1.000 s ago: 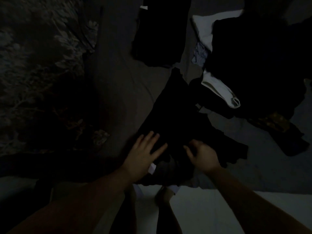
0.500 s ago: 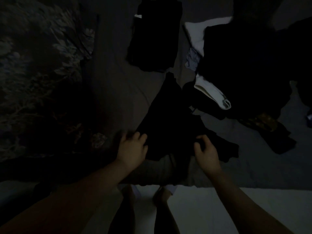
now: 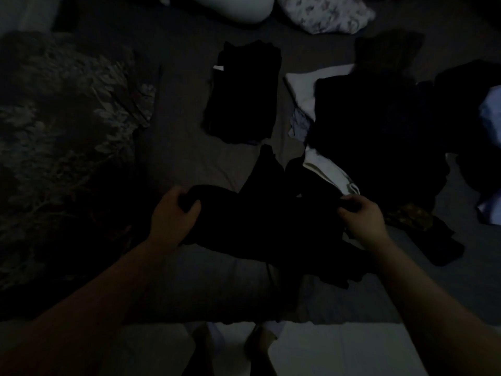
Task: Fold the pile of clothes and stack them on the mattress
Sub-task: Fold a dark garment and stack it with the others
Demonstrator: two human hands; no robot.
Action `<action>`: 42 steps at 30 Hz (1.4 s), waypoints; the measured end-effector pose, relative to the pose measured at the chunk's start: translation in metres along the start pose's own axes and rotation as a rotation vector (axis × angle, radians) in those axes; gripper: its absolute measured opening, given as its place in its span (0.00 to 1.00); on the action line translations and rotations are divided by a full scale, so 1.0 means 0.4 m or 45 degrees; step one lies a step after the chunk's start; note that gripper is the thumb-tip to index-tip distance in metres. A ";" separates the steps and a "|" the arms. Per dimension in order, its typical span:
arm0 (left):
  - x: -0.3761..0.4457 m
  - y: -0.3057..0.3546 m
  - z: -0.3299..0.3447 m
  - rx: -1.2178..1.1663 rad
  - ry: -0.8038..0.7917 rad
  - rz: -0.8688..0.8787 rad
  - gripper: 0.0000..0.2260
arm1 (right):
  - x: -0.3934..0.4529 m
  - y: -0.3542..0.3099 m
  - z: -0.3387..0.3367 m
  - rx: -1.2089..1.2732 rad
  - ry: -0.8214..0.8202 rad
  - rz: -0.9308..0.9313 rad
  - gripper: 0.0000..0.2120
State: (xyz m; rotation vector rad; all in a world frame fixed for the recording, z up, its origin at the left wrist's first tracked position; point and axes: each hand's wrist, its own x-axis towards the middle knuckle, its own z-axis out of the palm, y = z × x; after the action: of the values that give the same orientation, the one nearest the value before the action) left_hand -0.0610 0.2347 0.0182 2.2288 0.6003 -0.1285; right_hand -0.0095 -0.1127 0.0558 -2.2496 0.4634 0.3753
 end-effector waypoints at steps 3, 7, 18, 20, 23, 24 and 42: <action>0.006 -0.028 0.028 0.126 -0.120 0.057 0.09 | 0.031 0.014 0.030 -0.016 0.156 -0.036 0.09; 0.015 -0.077 0.049 0.165 -0.076 -0.035 0.04 | 0.046 0.034 0.036 -0.052 0.283 -0.079 0.12; -0.101 -0.124 0.120 0.598 -0.770 0.008 0.45 | -0.045 0.126 0.076 0.189 0.021 0.270 0.13; -0.121 -0.124 0.138 1.032 -0.684 0.094 0.41 | -0.100 0.153 0.094 0.254 -0.176 0.353 0.12; -0.126 -0.131 0.152 1.129 -0.450 0.323 0.31 | -0.177 0.202 0.112 0.132 -0.464 0.369 0.08; -0.120 -0.139 0.148 1.105 -0.453 0.353 0.27 | -0.193 0.221 0.114 0.110 -0.524 0.388 0.09; 0.073 -0.034 0.225 0.888 -0.844 0.188 0.38 | -0.185 0.309 0.141 0.329 -0.177 0.940 0.36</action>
State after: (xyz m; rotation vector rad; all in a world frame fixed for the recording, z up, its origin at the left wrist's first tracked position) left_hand -0.0324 0.1870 -0.0596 2.6454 0.0058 -1.0893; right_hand -0.1366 -0.1315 -0.0305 -1.7243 1.1934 0.7862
